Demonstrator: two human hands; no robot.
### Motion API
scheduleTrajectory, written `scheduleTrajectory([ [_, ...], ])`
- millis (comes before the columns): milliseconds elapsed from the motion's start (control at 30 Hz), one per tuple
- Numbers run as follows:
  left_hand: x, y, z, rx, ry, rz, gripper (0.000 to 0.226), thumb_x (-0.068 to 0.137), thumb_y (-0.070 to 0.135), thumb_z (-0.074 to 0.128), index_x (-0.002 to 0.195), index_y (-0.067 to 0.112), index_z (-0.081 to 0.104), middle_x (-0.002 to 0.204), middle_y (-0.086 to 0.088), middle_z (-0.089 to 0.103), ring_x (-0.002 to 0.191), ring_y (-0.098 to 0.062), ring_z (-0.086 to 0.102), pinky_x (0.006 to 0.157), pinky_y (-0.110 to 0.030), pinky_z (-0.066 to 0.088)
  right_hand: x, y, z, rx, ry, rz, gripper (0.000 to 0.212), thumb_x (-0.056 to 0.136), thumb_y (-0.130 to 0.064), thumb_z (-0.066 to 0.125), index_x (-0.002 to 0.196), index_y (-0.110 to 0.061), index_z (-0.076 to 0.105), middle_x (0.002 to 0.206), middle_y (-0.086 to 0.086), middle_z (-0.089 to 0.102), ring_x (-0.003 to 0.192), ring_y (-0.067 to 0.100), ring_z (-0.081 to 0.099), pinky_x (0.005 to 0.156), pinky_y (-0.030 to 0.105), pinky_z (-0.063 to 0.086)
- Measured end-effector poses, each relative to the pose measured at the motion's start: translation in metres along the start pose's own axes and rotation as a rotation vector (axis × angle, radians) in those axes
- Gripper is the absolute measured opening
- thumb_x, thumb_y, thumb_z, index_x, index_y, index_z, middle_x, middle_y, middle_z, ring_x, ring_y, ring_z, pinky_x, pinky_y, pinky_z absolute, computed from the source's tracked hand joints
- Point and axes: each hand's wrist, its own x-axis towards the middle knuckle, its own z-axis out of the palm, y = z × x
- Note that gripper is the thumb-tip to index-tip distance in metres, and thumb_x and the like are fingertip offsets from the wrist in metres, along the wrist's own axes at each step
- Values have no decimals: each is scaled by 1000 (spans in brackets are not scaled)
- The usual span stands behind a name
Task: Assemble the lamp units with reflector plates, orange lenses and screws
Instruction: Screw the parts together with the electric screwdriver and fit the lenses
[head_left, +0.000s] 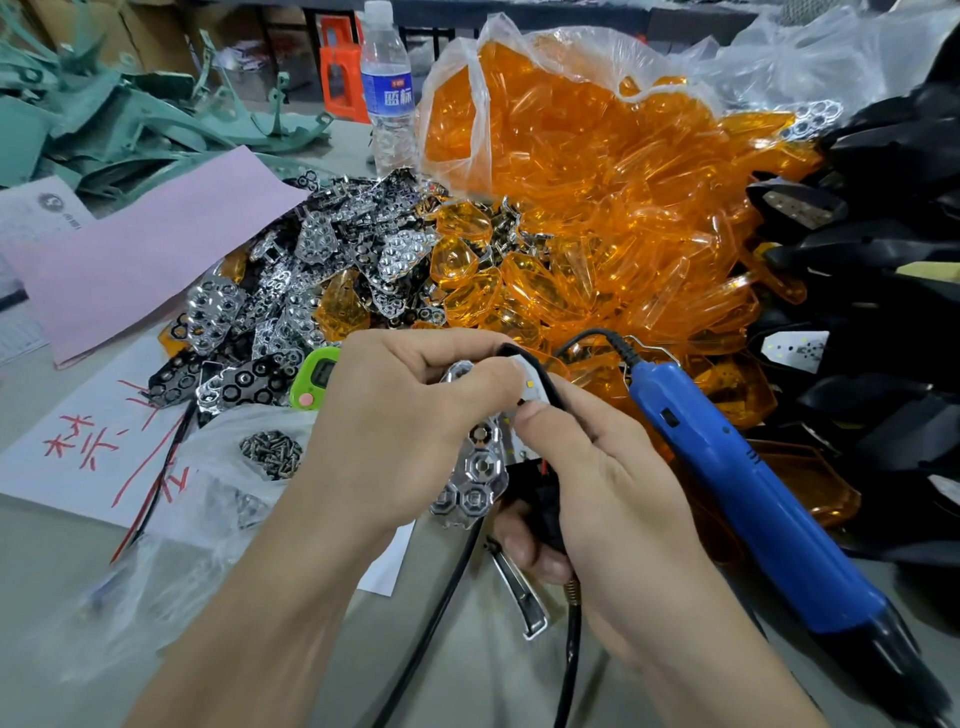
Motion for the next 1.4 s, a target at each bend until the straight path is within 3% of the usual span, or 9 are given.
scheduleTrajectory([
  [67, 0, 0, -1, -2, 12, -5, 9, 82, 18, 73, 82, 16, 82, 71, -5, 71, 62, -20, 60, 57, -37, 50, 0, -1, 0, 18, -18, 17, 23, 86, -28, 49, 99, -20, 66, 60, 0, 52, 35, 17, 45, 39, 18, 24],
  [300, -1, 1, 0, -27, -3, 0, 11, 83, 14, 70, 81, 14, 81, 68, -6, 68, 57, -19, 57, 50, -35, 48, 1, -1, 2, -15, -17, -29, 20, 87, -22, 50, 95, -13, 66, 65, 4, 53, 36, 20, 42, 36, 16, 27],
  [467, -2, 2, 0, -67, -50, -3, 10, 84, 13, 70, 84, 10, 79, 77, -26, 68, 59, -25, 56, 50, -43, 49, 0, -3, 3, -12, -13, -48, 23, 85, -20, 48, 99, -14, 67, 63, 5, 53, 36, 19, 41, 36, 16, 27],
  [700, -1, 0, -1, -36, -39, -6, 9, 82, 16, 72, 86, 13, 80, 70, -8, 67, 56, -21, 54, 50, -38, 47, -2, -5, 2, -18, -35, -43, 23, 79, -14, 45, 91, -13, 64, 63, 6, 53, 38, 18, 43, 38, 17, 26],
  [900, -1, 2, -3, -84, -74, -53, 11, 82, 17, 74, 87, 10, 80, 79, -16, 74, 60, -27, 61, 54, -44, 54, -2, -5, 2, -19, -27, -40, 27, 78, -14, 43, 94, -16, 65, 59, 1, 53, 38, 18, 43, 37, 17, 27],
  [1067, 0, 4, -1, -129, -33, -123, 5, 84, 11, 78, 86, 11, 82, 76, -14, 74, 59, -25, 63, 53, -34, 51, -1, -5, 2, 13, -40, -32, 30, 80, -14, 43, 97, -13, 67, 65, 5, 51, 39, 19, 41, 37, 17, 29],
  [1233, 1, 3, -1, -212, -19, -202, 25, 78, 23, 83, 94, 4, 81, 86, -24, 76, 62, -31, 65, 53, -34, 51, -1, -7, 1, 31, -40, 8, 26, 79, -15, 43, 92, -12, 66, 61, 5, 55, 37, 19, 42, 36, 17, 27],
  [1300, 1, 3, 0, -232, -17, -192, 22, 82, 22, 78, 95, 4, 80, 93, -28, 75, 67, -35, 68, 55, -38, 54, -1, -8, 1, 21, -47, 24, 26, 80, -15, 44, 95, -10, 65, 66, 9, 56, 39, 19, 43, 36, 18, 26],
  [1400, 1, -1, 4, -64, 122, -47, 11, 84, 19, 81, 95, 23, 85, 89, -7, 81, 75, -21, 74, 64, -35, 57, 0, -8, 1, 18, -15, 26, 20, 93, -7, 44, 88, -9, 63, 63, 7, 53, 39, 19, 42, 36, 17, 26],
])
